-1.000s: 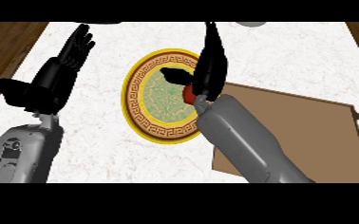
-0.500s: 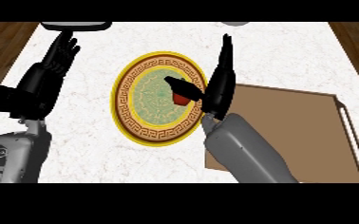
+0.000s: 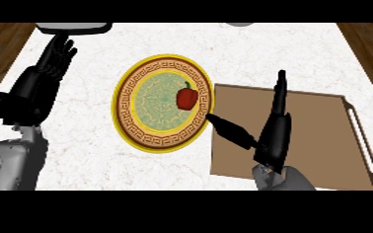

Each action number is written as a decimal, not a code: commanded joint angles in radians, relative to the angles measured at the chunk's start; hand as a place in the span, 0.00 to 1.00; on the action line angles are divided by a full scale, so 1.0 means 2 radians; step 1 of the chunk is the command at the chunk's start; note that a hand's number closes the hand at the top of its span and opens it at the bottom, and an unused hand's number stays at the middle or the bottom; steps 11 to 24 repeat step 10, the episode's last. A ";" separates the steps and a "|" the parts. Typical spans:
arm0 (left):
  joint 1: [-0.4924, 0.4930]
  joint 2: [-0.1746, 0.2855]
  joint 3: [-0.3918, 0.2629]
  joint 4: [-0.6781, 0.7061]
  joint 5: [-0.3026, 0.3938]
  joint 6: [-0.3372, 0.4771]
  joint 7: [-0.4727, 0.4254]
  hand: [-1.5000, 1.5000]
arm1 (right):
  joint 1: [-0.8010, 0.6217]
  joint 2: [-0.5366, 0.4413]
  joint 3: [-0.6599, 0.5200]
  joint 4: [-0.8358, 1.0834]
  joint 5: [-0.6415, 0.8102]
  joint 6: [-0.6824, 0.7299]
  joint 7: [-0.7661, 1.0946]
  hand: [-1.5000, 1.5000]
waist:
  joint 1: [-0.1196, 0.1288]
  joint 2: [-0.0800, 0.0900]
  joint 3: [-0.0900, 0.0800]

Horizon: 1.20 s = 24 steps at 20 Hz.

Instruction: Pick the bell pepper from the tray and place it in the plate

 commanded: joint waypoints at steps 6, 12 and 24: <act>0.008 -0.020 -0.009 0.002 -0.023 0.004 -0.013 0.50 | 0.132 -0.083 -0.018 -0.105 -0.091 0.023 -0.113 0.00 | 0.002 0.001 0.000; 0.021 -0.002 0.011 -0.009 -0.005 -0.021 -0.011 0.50 | 0.168 -0.101 -0.035 -0.136 -0.036 0.042 -0.085 0.00 | 0.002 0.000 0.000; 0.021 -0.002 0.011 -0.009 -0.005 -0.021 -0.011 0.50 | 0.168 -0.101 -0.035 -0.136 -0.036 0.042 -0.085 0.00 | 0.002 0.000 0.000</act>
